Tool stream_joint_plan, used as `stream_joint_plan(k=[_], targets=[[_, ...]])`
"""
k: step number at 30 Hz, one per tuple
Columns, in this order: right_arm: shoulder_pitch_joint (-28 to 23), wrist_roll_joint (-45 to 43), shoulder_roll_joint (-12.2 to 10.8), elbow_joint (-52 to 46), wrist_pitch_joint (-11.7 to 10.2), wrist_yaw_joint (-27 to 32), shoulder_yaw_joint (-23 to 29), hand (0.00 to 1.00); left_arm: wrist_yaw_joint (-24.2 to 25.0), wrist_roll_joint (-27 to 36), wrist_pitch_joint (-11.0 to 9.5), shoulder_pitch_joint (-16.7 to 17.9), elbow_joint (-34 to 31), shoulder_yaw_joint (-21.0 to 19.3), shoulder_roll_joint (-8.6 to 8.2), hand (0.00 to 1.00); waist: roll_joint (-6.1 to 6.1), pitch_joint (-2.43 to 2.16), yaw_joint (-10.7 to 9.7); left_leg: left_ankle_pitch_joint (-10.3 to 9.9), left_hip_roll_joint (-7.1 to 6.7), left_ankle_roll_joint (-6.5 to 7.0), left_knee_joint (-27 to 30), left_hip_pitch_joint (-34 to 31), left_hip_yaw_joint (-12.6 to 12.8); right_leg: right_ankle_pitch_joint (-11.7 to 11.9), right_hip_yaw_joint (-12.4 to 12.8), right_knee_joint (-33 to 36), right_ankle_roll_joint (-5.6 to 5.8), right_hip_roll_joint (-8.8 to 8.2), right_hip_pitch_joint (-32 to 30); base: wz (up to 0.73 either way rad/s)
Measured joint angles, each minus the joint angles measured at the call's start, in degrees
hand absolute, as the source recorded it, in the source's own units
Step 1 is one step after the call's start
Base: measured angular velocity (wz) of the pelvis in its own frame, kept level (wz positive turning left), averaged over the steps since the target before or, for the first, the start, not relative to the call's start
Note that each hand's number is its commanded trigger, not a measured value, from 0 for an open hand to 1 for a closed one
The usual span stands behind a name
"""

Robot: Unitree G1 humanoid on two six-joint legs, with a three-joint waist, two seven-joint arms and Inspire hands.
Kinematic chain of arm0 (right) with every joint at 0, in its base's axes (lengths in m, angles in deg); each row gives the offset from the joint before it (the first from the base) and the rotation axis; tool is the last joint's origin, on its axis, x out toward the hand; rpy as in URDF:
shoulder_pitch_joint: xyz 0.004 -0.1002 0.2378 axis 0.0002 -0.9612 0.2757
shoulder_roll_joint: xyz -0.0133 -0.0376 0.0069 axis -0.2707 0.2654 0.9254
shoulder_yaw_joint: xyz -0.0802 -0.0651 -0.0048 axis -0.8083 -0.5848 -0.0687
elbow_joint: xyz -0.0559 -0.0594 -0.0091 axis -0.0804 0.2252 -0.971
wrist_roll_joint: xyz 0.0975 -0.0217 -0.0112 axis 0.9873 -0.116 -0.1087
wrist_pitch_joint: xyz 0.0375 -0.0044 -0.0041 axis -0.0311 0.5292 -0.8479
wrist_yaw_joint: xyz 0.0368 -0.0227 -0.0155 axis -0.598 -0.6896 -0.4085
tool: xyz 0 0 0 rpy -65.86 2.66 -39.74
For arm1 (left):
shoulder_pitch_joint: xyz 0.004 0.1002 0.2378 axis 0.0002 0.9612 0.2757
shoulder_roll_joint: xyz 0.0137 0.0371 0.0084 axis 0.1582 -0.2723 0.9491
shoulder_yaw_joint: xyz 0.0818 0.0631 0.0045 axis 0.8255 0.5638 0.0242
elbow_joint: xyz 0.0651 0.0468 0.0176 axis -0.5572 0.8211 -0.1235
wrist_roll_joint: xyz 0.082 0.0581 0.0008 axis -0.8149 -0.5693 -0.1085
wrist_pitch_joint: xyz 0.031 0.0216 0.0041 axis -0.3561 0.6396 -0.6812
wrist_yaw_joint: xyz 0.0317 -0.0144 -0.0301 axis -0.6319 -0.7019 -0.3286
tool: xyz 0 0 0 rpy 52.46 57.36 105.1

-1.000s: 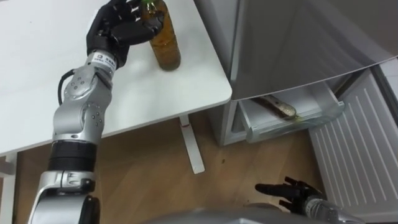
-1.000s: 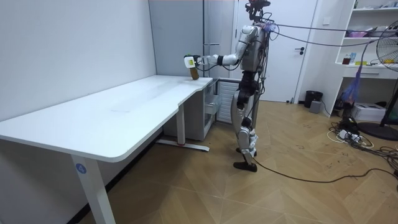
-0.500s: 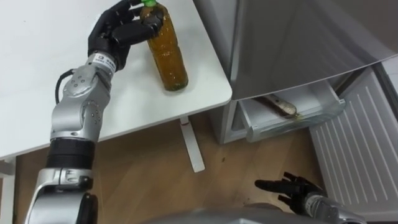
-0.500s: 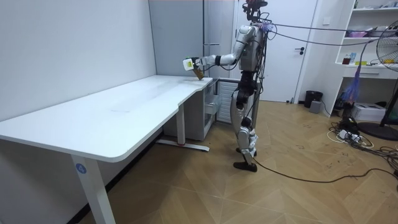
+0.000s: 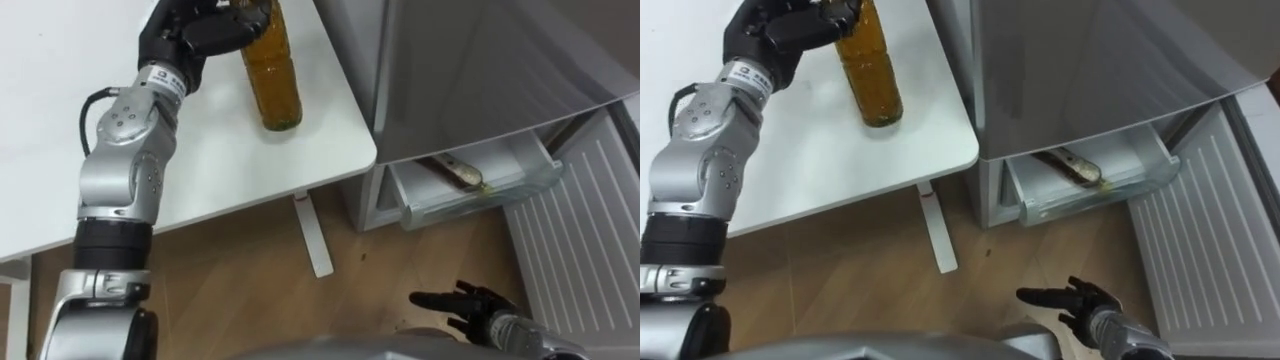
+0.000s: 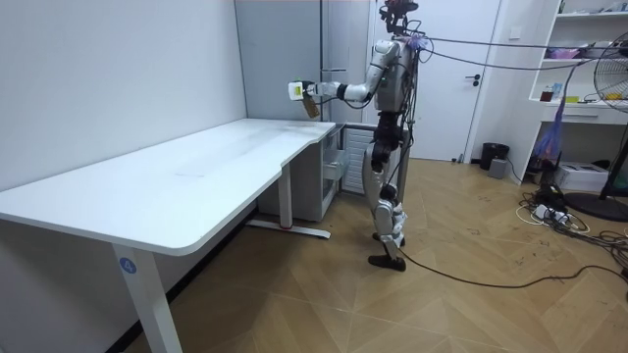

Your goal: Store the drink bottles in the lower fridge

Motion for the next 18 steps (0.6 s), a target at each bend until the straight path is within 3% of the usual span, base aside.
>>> stream_joint_plan(k=[3, 11, 13, 18], targets=[[0.0, 0.0, 0.0, 0.1, -0.1, 0.0, 0.0, 0.0, 0.5, 0.1, -0.1, 0.2, -3.6, 0.0, 0.04, 1.0, -0.09, 0.05, 0.3, 0.0, -0.03, 0.0, -0.2, 0.1, -1.1, 0.0, -0.1, -0.7, 0.0, -0.04, 0.4, 0.0], [-0.2, 2.0, 0.0, -0.1, -0.1, 0.7, -0.5, 0.0, 1.6, 0.7, -0.1, 5.5, -11.3, 0.6, -0.2, 1.0, -0.64, 0.2, 0.7, 0.0, 0.07, 0.0, -0.6, 0.0, -2.4, 0.0, -0.9, -0.7, 0.0, 0.23, 0.3, 0.03], [-0.4, 2.9, 0.0, -0.4, -0.1, 0.8, -0.7, 0.0, 1.6, 1.3, -0.1, 6.1, -12.1, 0.6, -0.36, 1.0, -1.19, 0.24, 1.8, 0.0, 0.13, -0.01, -0.6, 0.6, -2.4, 0.0, -0.5, -0.6, 0.0, 0.3, 0.6, -0.09], [-0.6, 1.8, 0.0, -2.7, -0.6, 0.6, -4.2, 0.0, 2.3, 1.0, -0.1, 7.9, -13.4, 1.4, -0.67, 1.0, -2.16, 0.03, 2.0, 0.0, 0.16, -0.03, -0.2, 2.0, -1.9, 0.0, 0.1, -0.6, -0.01, -0.36, 2.8, 0.07]])
